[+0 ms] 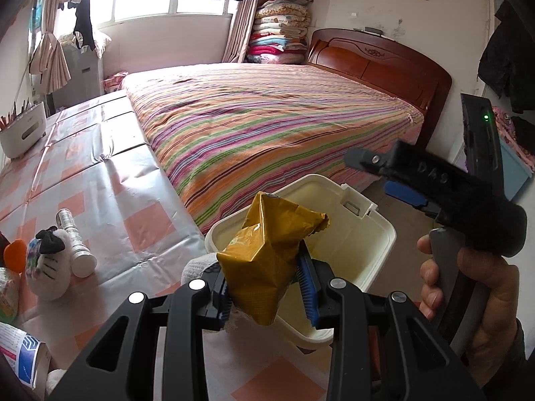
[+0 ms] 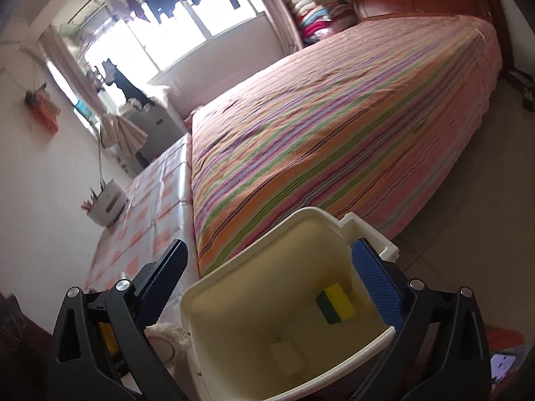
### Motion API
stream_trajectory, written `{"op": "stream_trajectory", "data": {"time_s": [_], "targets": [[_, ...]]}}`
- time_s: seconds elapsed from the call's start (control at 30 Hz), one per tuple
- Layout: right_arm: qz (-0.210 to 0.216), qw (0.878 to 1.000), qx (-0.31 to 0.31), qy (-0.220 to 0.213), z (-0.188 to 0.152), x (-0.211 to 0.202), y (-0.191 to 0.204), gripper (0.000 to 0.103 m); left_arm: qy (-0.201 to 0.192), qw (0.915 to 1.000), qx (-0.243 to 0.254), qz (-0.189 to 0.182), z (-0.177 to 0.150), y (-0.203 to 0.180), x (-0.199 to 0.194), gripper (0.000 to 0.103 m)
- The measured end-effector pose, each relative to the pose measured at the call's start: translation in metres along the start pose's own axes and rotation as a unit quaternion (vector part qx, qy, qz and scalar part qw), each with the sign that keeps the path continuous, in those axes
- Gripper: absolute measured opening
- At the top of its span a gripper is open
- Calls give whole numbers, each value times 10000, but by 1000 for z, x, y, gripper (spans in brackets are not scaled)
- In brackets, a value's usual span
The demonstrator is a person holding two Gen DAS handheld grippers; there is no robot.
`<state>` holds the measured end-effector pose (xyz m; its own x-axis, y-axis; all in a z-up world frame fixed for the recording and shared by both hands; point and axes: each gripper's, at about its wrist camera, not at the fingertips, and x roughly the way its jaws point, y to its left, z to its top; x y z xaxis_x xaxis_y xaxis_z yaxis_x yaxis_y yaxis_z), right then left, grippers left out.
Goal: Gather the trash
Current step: 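Drop the sponge and gold bag into the cream bin with both grippers, then return to the table and grasp the plush toy with the right gripper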
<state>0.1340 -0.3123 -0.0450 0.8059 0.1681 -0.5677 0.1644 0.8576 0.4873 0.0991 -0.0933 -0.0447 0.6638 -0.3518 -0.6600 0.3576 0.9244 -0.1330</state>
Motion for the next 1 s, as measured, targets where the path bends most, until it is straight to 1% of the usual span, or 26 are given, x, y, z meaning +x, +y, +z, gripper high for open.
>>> {"op": "stream_trajectory", "data": {"time_s": [0.03,0.1,0.13,0.2,0.27,0.3,0.37,0.4,0.43,0.5,0.57,0.6,0.63,0.7,0.8,0.9,0.97,1.0], "targets": [[-127,9995,277,-57,3,-2,-6,97,28,10000,-13,-14,1,0,2,33],[-328,9949,931,-211,9,-7,-22,97,74,10000,-1,-23,4,-3,7,33],[-251,9921,1196,-268,11,-10,-29,97,87,10000,8,-32,5,-4,10,34],[151,9865,1567,-449,14,-18,-40,97,136,9999,18,-39,8,-8,16,35],[313,9816,1756,-677,16,-28,-46,97,219,9997,101,-56,11,-14,23,35],[375,9806,1742,-812,17,-33,-47,97,235,9996,172,-37,13,-18,26,36],[391,9796,1552,-1218,20,-45,-45,97,229,9993,305,26,14,-25,34,39],[409,9769,1502,-1467,19,-50,-46,97,258,9991,338,35,15,-29,38,42],[446,9741,1468,-1658,18,-55,-46,97,302,9989,359,12,15,-32,42,43],[456,9726,1275,-1890,18,-63,-44,97,388,9984,402,-44,16,-37,49,46],[424,9712,1116,-2061,17,-68,-41,97,411,9981,449,-21,16,-42,56,48],[365,9707,1070,-2119,17,-71,-41,97,405,9980,476,1,17,-44,58,52],[307,9710,1045,-2127,17,-72,-40,97,406,9979,497,30,17,-45,60,60],[251,9728,1054,-2047,17,-72,-42,97,360,9979,529,112,17,-47,62,69],[248,9764,1124,-1829,17,-64,-44,97,267,9974,642,184,17,-49,60,77],[217,9775,1074,-1800,15,-63,-38,97,264,9968,717,253,17,-47,53,78],[183,9784,867,-1867,15,-66,-28,97,52,9973,691,255,16,-41,39,78],[160,9782,733,-1938,13,-69,-20,97,-137,9974,641,292,15,-36,28,78]]}}
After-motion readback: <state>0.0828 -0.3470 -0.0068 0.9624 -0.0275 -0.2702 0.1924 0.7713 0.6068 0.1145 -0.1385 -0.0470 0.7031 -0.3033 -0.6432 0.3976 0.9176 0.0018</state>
